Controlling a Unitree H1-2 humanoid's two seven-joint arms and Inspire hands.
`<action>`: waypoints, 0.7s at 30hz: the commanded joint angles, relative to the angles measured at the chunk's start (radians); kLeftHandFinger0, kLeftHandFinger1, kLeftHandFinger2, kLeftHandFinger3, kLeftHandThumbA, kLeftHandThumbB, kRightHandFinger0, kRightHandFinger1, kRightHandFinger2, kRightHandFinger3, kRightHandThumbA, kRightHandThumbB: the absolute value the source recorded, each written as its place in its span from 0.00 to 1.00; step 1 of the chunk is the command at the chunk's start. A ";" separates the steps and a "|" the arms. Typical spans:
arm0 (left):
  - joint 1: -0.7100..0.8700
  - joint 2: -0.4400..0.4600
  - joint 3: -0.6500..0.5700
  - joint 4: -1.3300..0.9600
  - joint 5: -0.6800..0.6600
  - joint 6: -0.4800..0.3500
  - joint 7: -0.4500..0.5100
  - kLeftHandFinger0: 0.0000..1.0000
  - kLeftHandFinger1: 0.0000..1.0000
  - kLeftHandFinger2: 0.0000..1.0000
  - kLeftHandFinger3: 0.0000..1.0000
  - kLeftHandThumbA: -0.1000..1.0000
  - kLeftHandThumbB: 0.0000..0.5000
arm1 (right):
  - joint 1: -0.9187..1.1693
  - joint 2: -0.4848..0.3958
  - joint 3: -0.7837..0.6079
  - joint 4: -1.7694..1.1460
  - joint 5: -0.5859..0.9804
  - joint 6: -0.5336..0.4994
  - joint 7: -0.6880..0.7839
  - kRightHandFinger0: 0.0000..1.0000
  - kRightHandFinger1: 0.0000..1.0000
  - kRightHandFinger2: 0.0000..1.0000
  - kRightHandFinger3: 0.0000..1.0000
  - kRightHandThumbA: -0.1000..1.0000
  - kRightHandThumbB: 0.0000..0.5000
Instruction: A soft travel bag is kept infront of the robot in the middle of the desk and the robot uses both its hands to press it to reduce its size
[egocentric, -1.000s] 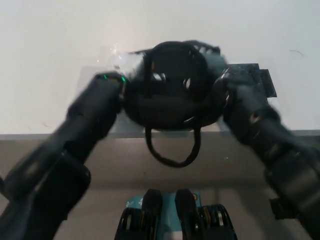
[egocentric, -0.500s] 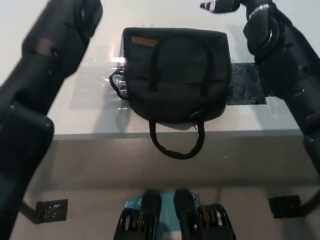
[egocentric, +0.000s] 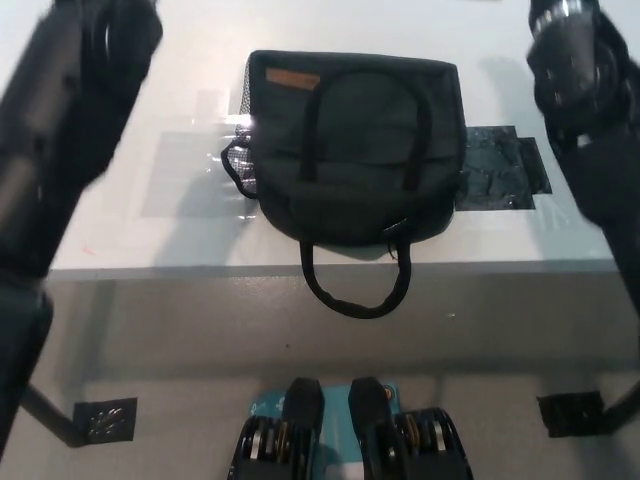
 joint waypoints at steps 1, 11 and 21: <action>0.315 0.099 0.253 -1.009 -0.281 0.168 -0.142 1.00 1.00 1.00 1.00 1.00 0.37 | 0.244 -0.104 -0.192 -0.914 0.275 0.050 0.107 1.00 1.00 1.00 1.00 1.00 0.54; 0.827 0.050 0.255 -1.606 -0.485 -0.041 0.078 1.00 1.00 1.00 1.00 1.00 0.49 | 0.702 -0.105 -0.160 -1.489 0.377 -0.110 -0.010 1.00 1.00 1.00 1.00 1.00 0.45; 1.261 0.158 0.363 -1.606 -0.495 -0.309 0.144 1.00 1.00 1.00 1.00 1.00 0.34 | 1.110 -0.049 -0.139 -1.489 0.282 -0.394 -0.072 1.00 1.00 1.00 1.00 1.00 0.55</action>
